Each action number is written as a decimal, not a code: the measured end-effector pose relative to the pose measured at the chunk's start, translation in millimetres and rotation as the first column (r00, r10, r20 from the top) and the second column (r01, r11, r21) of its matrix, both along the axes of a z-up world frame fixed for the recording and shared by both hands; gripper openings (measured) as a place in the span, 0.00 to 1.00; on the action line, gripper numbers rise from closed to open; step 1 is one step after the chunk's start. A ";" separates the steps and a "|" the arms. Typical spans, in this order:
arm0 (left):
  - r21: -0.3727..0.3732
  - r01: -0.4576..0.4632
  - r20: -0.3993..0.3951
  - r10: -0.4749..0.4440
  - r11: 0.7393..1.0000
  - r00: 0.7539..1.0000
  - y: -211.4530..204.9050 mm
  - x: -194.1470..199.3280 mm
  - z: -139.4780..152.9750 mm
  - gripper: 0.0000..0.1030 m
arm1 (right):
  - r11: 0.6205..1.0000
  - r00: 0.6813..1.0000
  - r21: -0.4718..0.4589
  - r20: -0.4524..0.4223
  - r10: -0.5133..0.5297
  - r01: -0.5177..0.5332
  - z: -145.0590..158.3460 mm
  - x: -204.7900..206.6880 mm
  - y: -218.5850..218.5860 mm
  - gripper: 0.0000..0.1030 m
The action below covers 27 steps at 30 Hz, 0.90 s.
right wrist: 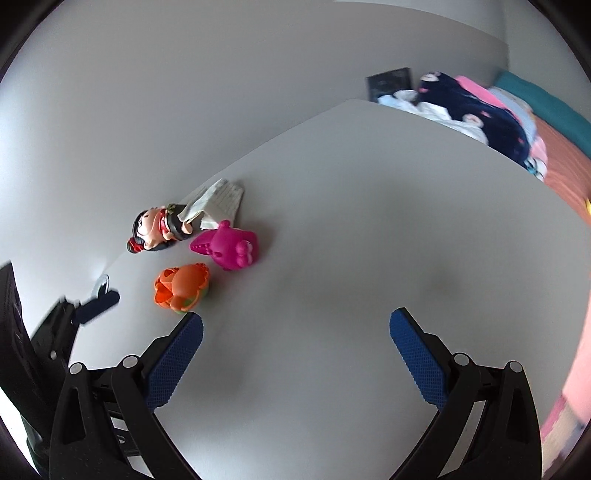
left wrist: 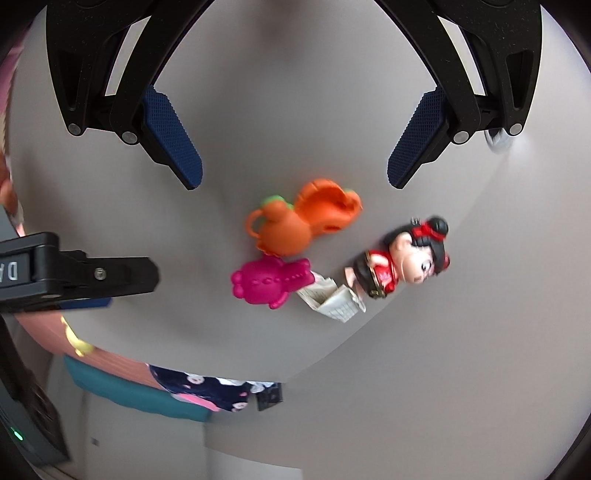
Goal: Collect trash
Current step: 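Grasp the pink bear with the right tool while the left tool grasps the orange toy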
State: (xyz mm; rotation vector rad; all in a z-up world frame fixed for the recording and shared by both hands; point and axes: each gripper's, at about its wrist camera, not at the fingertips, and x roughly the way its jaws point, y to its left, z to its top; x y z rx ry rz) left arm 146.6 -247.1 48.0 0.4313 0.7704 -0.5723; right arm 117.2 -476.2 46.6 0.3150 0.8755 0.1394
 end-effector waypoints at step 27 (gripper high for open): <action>0.001 0.256 -0.072 -0.256 0.967 0.964 -12.1 46.8 -21.1 0.65 | 0.932 0.970 -0.267 -0.045 0.240 -0.243 -18.9 106.9 68.3 0.44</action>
